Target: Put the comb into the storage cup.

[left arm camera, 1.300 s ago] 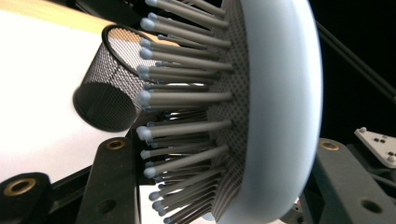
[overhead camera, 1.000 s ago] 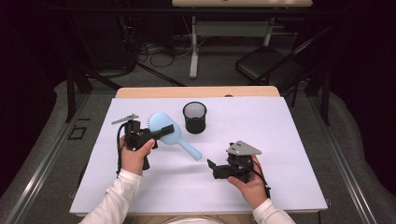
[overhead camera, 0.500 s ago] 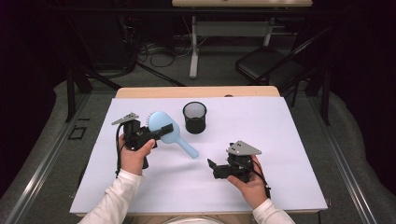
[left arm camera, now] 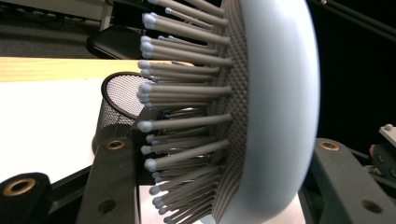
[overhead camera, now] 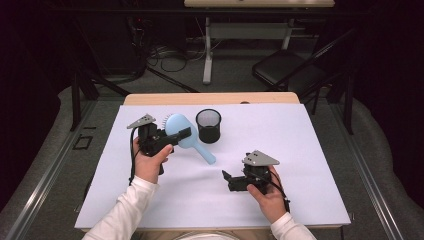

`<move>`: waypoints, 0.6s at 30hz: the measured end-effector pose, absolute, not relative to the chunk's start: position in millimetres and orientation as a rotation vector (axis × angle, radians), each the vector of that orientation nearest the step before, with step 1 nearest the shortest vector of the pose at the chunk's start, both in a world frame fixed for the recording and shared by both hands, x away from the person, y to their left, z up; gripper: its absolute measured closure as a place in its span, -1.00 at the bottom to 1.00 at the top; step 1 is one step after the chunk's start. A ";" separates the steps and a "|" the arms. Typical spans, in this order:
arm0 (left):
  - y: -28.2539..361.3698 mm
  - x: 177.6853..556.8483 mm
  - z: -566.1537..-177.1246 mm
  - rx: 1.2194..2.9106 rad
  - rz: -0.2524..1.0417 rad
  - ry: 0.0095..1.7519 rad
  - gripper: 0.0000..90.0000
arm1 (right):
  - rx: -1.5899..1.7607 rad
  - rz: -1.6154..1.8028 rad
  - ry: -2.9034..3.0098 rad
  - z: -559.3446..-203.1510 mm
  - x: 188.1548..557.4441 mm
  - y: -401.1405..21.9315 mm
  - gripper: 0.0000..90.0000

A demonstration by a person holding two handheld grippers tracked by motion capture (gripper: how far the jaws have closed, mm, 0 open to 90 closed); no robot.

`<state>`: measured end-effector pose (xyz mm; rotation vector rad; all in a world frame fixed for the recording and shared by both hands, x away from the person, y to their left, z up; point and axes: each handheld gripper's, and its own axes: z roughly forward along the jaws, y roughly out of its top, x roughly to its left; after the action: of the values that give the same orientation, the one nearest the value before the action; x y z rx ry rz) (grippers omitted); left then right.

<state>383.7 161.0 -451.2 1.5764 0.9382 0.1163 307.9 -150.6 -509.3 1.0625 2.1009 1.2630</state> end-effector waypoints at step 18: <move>151.3 398.4 -427.4 1.622 0.195 0.917 0.08 | 1.095 1.263 2.089 -509.4 309.5 -153.3 -1.00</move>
<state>398.4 151.3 -427.4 1.6223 0.9174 0.1947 309.5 -153.3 -509.4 1.0949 2.0885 1.2631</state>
